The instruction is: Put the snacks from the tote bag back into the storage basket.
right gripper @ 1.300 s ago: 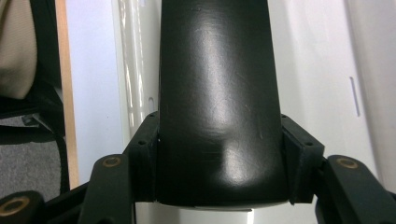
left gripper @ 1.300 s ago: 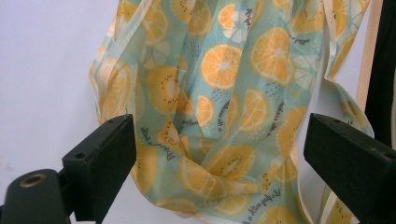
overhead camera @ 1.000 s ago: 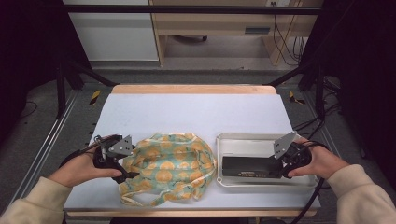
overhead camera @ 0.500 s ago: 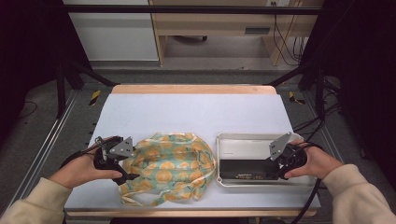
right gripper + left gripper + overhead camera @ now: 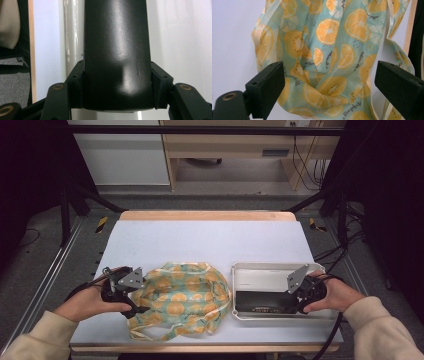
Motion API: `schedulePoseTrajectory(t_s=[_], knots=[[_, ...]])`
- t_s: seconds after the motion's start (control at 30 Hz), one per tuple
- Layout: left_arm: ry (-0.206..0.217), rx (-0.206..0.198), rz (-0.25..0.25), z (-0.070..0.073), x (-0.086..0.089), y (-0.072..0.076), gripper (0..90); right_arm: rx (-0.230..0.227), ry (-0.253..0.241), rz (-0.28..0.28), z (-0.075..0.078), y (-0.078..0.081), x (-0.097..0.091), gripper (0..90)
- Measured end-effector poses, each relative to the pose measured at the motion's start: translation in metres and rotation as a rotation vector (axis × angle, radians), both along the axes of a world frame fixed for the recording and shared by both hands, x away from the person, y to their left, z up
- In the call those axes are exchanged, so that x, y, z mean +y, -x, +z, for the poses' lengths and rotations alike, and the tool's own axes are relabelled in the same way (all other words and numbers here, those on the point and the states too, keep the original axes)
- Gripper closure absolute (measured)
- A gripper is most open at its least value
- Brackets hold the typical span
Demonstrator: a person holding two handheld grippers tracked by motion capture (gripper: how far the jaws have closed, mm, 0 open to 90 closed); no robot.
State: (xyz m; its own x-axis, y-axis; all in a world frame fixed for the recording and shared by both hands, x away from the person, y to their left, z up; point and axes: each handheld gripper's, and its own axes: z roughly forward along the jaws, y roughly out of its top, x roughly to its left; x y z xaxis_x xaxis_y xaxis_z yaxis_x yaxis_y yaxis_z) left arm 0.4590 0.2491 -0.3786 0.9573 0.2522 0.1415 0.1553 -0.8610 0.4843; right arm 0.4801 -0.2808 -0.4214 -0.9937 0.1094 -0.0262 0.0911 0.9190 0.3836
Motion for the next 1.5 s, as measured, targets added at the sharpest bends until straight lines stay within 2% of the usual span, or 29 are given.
schedulePoseTrajectory(t_s=[0.27,0.67,0.83,1.3,1.5], knots=[[0.000,0.004,0.005,-0.002,0.003,0.000,9.3,0.004,0.030,0.003,-0.005,-0.002,0.001,42.3],[-0.007,0.012,0.005,-0.006,0.004,0.000,9.3,-0.004,0.030,0.014,-0.009,-0.005,0.001,41.8],[-0.006,0.012,0.005,-0.006,0.004,0.000,9.3,-0.005,0.036,0.021,-0.010,-0.006,0.002,38.2],[-0.004,0.016,0.012,-0.008,0.007,0.001,9.3,0.004,0.047,-0.014,-0.011,-0.010,0.002,33.6],[-0.005,0.019,0.012,-0.009,0.007,0.001,9.4,0.005,0.037,-0.037,-0.007,-0.009,0.003,24.9]])
